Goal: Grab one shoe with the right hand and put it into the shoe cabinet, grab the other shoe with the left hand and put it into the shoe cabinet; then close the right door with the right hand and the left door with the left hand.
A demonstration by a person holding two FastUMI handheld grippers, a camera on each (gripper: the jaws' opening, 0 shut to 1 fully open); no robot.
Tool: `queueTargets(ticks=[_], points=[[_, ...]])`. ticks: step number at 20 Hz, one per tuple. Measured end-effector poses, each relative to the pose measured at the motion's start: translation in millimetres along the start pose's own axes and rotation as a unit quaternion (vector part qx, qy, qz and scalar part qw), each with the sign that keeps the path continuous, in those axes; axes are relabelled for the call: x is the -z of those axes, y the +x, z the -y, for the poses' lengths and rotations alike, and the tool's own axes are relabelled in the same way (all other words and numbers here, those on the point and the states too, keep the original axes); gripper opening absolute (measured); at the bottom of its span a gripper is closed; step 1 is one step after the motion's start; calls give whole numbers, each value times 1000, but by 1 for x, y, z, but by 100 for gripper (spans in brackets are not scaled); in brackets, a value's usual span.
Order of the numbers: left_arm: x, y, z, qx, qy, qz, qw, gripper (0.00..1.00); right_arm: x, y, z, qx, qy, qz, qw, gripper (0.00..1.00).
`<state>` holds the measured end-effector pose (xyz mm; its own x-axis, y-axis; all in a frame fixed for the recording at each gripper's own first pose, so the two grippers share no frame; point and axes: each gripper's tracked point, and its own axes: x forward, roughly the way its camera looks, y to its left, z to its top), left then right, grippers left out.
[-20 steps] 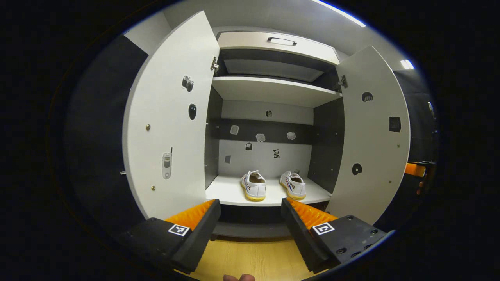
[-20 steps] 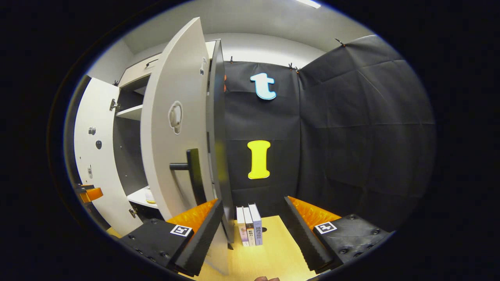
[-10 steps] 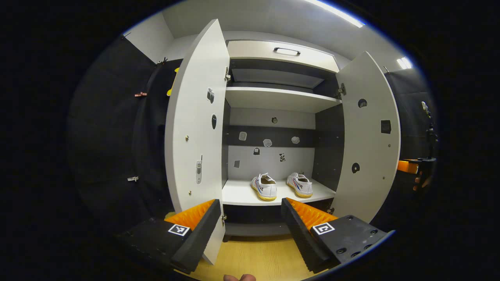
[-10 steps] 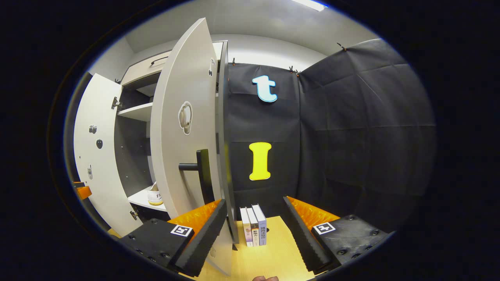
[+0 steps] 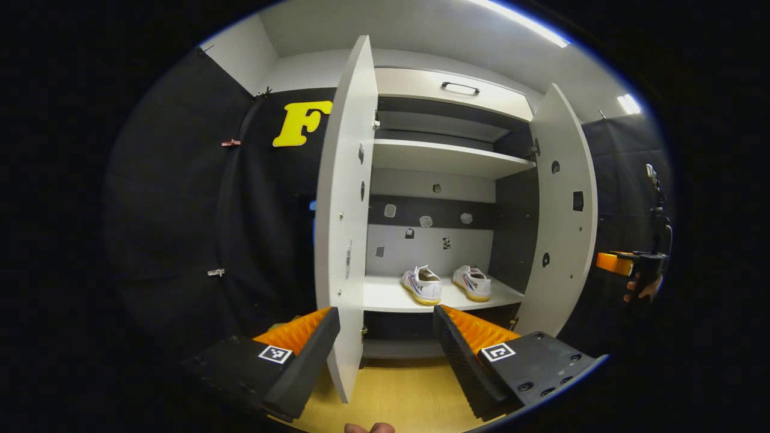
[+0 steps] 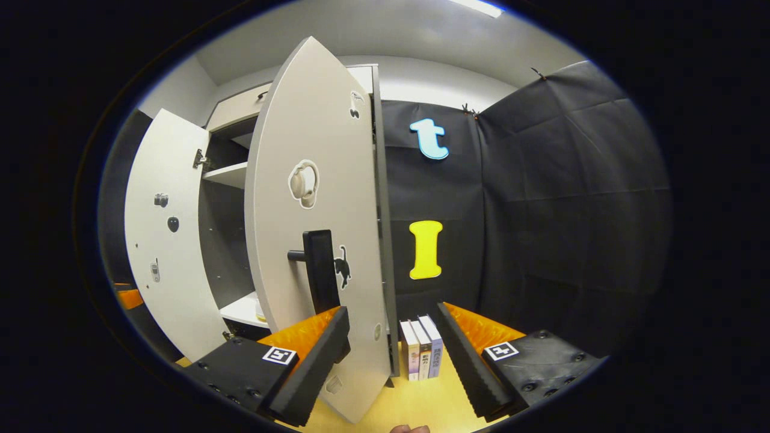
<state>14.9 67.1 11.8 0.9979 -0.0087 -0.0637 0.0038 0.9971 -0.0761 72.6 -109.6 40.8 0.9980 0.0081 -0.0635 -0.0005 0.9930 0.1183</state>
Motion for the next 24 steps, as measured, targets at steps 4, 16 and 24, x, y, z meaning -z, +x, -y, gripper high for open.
queueTargets(ticks=[4,16,24], points=[[-1,-10,-26,-20,-1,-2,1000,98,8,11,-45,-37,2,-7,999,98],[-29,-15,-122,-101,6,9,995,98,16,-3,-138,-141,-16,-14,990,98],[-41,31,-161,-122,42,11,992,98,25,-15,-116,-122,-13,-25,992,98]])
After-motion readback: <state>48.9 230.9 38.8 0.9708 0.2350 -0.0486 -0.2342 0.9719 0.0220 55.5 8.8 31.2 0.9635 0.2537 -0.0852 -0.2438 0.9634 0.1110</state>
